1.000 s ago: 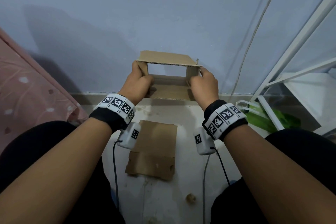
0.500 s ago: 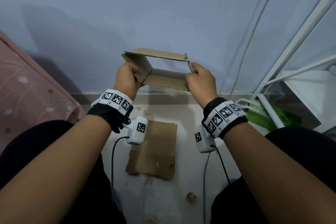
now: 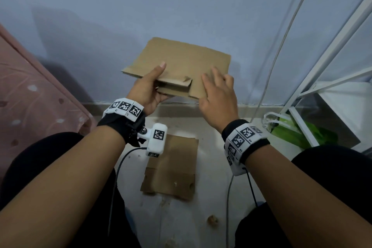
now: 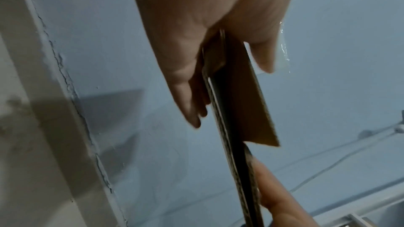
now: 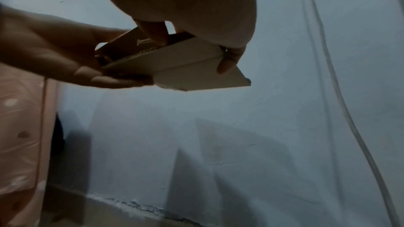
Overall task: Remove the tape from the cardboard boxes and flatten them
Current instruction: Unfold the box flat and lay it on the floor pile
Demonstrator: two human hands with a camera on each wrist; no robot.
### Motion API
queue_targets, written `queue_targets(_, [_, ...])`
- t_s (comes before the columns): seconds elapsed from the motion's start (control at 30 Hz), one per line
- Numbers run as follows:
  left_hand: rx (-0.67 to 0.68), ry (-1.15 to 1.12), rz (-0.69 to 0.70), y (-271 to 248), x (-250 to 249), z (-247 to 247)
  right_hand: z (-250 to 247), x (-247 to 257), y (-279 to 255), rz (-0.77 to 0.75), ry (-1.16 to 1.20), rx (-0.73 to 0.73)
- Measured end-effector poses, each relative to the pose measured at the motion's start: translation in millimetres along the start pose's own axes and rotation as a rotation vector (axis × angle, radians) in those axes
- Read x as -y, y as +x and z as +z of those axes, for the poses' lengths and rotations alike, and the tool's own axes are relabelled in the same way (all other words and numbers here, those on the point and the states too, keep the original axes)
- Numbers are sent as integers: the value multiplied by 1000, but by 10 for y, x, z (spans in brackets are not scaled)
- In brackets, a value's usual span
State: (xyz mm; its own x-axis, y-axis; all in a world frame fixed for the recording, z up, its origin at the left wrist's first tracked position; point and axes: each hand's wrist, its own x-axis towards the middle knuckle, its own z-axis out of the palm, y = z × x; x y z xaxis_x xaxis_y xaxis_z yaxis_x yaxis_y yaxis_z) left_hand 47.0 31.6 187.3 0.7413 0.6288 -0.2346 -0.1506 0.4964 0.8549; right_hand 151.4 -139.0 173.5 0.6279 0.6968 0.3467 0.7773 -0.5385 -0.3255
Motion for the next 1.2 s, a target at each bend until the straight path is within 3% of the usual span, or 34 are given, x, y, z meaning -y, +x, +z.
queue_targets(0.13, [-310, 20, 86, 53, -38, -86, 64, 41, -41, -85, 83, 240])
queue_targets(0.2, [-361, 216, 197, 8, -49, -95, 40, 28, -67, -118, 175, 226])
queue_targets(0.3, [-253, 481, 294, -108, -74, -56, -40, -9, -25, -96, 161, -73])
queue_targets(0.4, [-54, 522, 248, -182, -161, -44, -68, -155, 98, 140, 288, -261])
queue_targets(0.5, [92, 555, 178, -246, -239, -21, -35, -280, 124, 470, 972, -189])
queue_targets(0.57, [67, 526, 183, -236, -259, -22, 2, -298, 113, 508, 1270, -88])
queue_targets(0.67, [-122, 544, 240, -169, -244, -67, 70, -208, 88, 445, 1066, -69])
queue_targets(0.77, [-329, 752, 370, -145, -165, -72, 155, -134, 46, 329, 853, -180])
queue_targets(0.83, [-396, 856, 456, -142, -117, -64, 148, -68, 17, 304, 764, -251])
queue_targets(1.0, [-428, 991, 596, -163, -94, -53, 77, -12, 24, 299, 568, -338])
queue_targets(1.2, [-338, 1021, 684, -257, 53, 76, 40, -165, 66, 359, 405, -352])
